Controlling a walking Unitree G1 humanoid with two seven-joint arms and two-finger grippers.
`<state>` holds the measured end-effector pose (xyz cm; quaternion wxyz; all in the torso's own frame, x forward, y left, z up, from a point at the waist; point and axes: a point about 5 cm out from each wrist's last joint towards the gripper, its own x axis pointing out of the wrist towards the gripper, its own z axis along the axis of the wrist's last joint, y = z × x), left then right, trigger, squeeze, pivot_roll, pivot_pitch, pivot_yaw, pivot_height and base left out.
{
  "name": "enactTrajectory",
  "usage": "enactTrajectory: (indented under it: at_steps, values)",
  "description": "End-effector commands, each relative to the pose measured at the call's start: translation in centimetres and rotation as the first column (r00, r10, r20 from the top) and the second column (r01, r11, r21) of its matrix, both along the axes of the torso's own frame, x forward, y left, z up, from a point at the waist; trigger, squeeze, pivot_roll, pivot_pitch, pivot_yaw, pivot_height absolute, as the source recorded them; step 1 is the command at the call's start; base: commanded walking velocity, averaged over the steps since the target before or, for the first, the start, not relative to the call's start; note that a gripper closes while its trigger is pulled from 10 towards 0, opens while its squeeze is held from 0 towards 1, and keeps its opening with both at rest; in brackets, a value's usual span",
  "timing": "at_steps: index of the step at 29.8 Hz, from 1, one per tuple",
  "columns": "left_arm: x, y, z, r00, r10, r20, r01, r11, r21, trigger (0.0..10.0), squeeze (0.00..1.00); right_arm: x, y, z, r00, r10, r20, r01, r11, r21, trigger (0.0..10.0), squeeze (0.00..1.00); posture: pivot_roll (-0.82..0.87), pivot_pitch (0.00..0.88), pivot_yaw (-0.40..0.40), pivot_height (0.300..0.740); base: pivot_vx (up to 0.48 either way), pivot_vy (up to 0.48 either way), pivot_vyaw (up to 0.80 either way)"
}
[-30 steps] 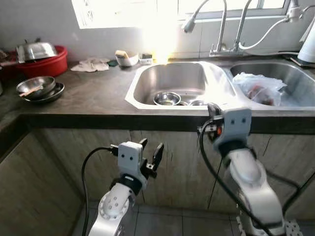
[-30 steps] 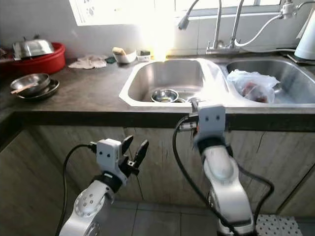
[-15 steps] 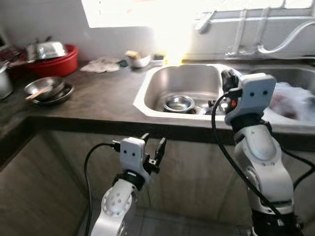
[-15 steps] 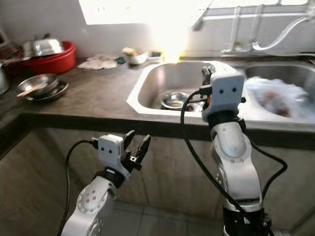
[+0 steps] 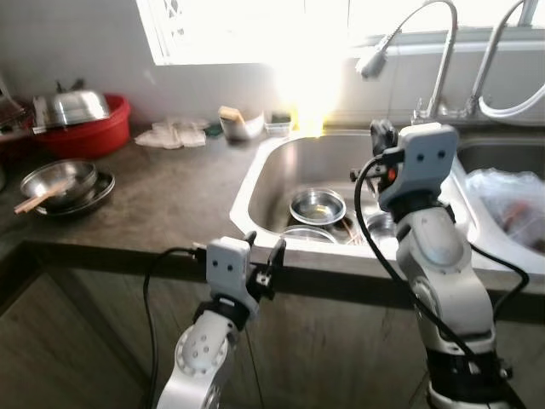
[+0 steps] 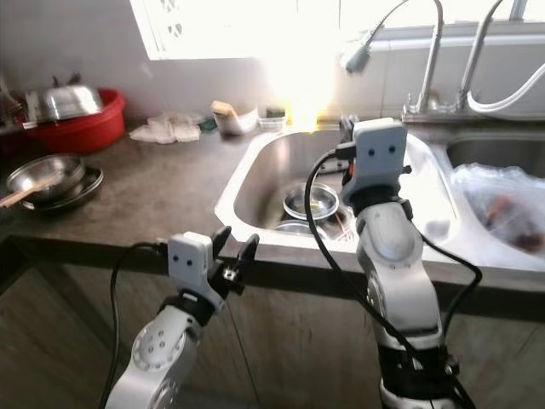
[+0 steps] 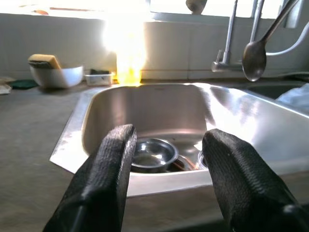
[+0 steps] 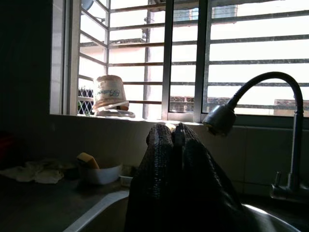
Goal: Kitchen organization
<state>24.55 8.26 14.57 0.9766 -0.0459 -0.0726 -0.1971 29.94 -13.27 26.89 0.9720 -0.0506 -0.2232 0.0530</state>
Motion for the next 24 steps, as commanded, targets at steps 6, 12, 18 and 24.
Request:
enactTrajectory:
  at_steps: [6, 12, 18, 24]
  values:
    - [0.1, 0.5, 0.2, 1.0, 0.017, -0.005, -0.017, 1.0, -0.007, 10.0, 0.0, 0.8, -1.0, -0.8, 0.995, -0.073, -0.066, 0.067, 0.994, -0.083, 10.0, 0.0, 0.07, 0.022, 0.028, 0.74, 0.359, 0.0, 0.0]
    - [0.0, 0.5, 0.2, 1.0, 0.013, -0.002, -0.013, 1.0, -0.008, 10.0, 0.0, 1.8, -2.0, -0.6, 0.99, -0.105, -0.094, 0.091, 0.985, -0.147, 10.0, 0.0, 0.07, 0.025, 0.018, 0.74, 0.0, 0.0, 0.0]
    - [-0.3, 0.2, 0.2, 1.0, 0.003, -0.012, -0.003, 1.0, -0.021, 10.0, 0.0, 3.7, -2.9, -1.5, 0.973, -0.122, -0.198, 0.066, 0.961, -0.267, 10.0, 0.0, 0.07, 0.038, 0.008, 0.74, 0.0, 0.0, 0.0]
    - [-1.0, -0.6, 0.6, 0.999, -0.037, 0.0, 0.037, 0.999, -0.018, 10.0, 0.0, 5.4, -3.8, -2.2, 0.957, -0.128, -0.259, 0.039, 0.945, -0.325, 10.0, 0.0, 0.09, 0.052, -0.003, 0.74, 0.0, 0.0, 0.0]
